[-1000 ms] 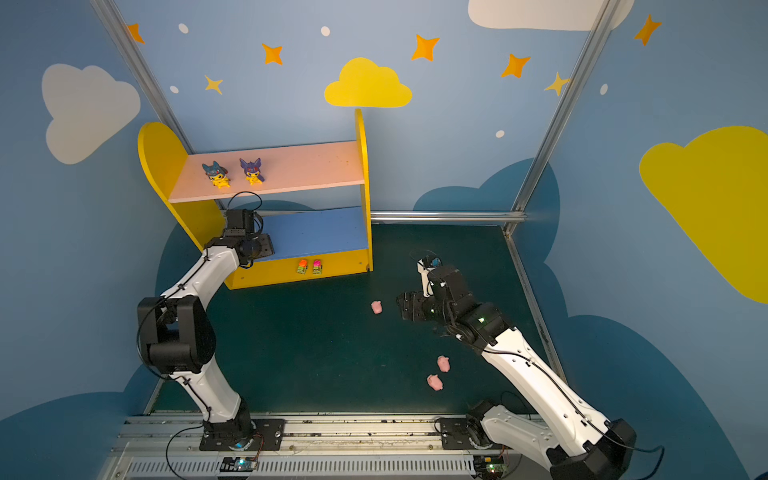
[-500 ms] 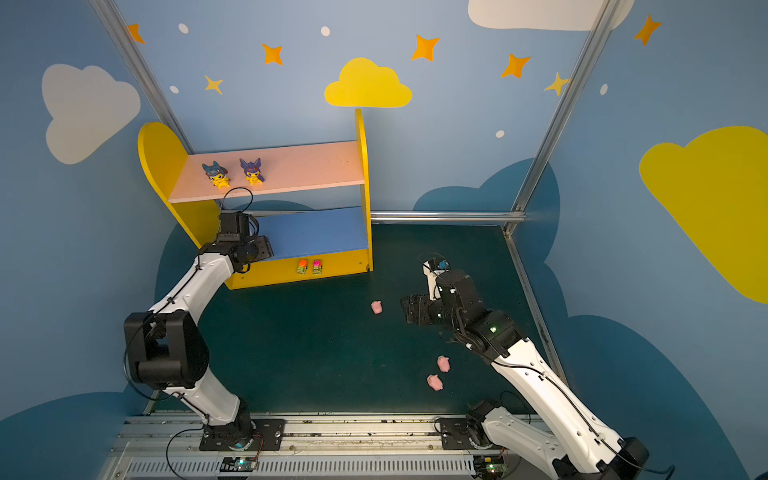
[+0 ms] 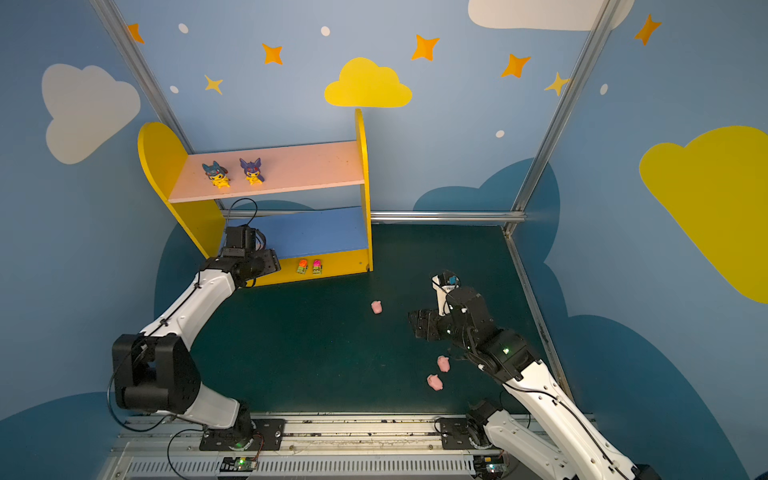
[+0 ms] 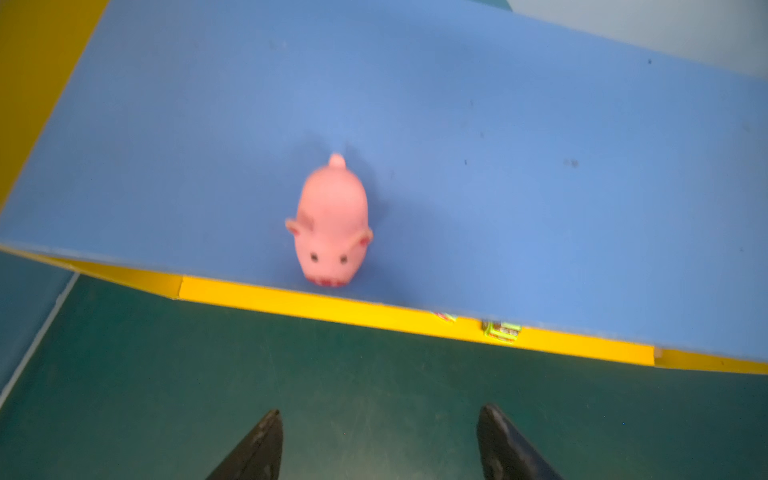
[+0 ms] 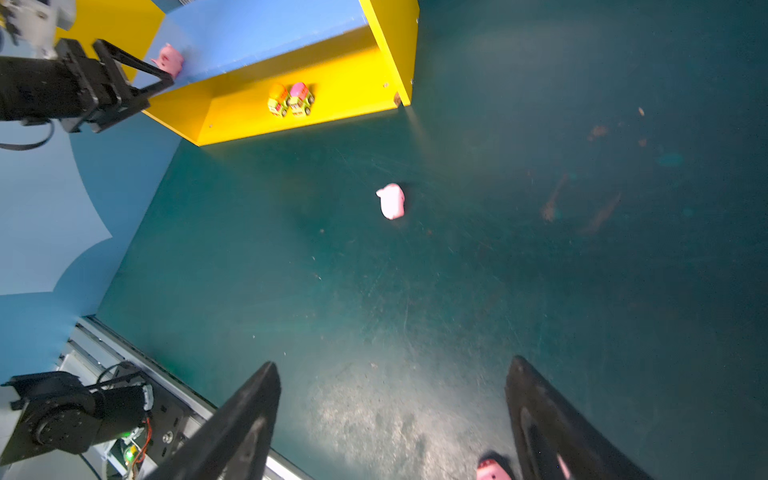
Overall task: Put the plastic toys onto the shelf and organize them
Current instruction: 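Withdraw the left gripper from the shelf while the right gripper moves toward a pink pig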
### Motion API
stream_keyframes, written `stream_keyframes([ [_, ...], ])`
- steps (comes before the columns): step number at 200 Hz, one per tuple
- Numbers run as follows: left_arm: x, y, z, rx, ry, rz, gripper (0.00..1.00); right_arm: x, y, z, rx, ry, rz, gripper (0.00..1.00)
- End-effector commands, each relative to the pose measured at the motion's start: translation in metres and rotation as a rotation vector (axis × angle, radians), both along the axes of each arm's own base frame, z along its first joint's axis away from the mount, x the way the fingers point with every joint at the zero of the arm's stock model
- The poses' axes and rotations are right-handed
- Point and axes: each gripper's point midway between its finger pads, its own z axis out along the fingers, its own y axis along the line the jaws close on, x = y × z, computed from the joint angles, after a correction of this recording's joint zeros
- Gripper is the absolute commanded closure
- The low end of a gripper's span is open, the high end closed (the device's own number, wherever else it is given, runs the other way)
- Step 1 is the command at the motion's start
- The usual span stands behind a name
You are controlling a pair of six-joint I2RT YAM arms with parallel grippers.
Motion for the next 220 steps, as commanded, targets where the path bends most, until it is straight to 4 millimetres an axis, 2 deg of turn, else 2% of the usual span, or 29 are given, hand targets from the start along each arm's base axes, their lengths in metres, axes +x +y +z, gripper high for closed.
stream_keyframes([
  [1,-0.014,-0.01,0.006,-0.03,-0.021,0.003,0.26,-0.005,-0.002,-0.018,-0.009,0.043,-0.009,0.16],
  [43,-0.046,-0.051,0.003,-0.076,-0.019,-0.078,0.26,-0.001,0.012,-0.05,0.021,0.09,0.005,0.16],
  [64,-0.063,-0.082,0.001,-0.09,-0.009,-0.149,0.26,0.005,0.025,-0.07,0.034,0.116,0.02,0.16],
  [76,-0.074,-0.097,-0.004,-0.116,0.006,-0.179,0.26,0.013,0.033,-0.075,0.04,0.12,0.023,0.17],
  [78,-0.076,-0.1,-0.005,-0.123,0.008,-0.182,0.26,0.012,0.032,-0.085,0.026,0.14,0.023,0.17],
  [81,-0.078,-0.102,-0.006,-0.134,0.01,-0.182,0.26,0.012,0.034,-0.09,0.022,0.149,0.026,0.17],
  [99,-0.097,-0.124,-0.017,-0.186,0.021,-0.218,0.26,0.024,0.046,-0.105,0.012,0.167,0.041,0.18],
  [112,-0.11,-0.131,-0.026,-0.193,0.031,-0.222,0.26,0.035,0.054,-0.116,-0.004,0.179,0.045,0.2],
  [117,-0.114,-0.133,-0.03,-0.194,0.036,-0.227,0.26,0.037,0.056,-0.124,-0.019,0.193,0.047,0.25],
  [120,-0.117,-0.134,-0.032,-0.193,0.039,-0.229,0.26,0.044,0.061,-0.12,-0.016,0.183,0.049,0.29],
  [130,-0.124,-0.135,-0.039,-0.185,0.05,-0.222,0.26,0.054,0.068,-0.128,-0.041,0.198,0.052,0.41],
  [153,-0.137,-0.135,-0.053,-0.191,0.068,-0.212,0.26,0.08,0.08,-0.146,-0.097,0.23,0.04,0.58],
  [182,-0.148,-0.129,-0.073,-0.175,0.102,-0.196,0.25,0.11,0.089,-0.17,-0.13,0.276,0.022,0.62],
  [220,-0.148,-0.123,-0.079,-0.139,0.11,-0.182,0.25,0.127,0.097,-0.193,-0.155,0.317,0.024,0.64],
])
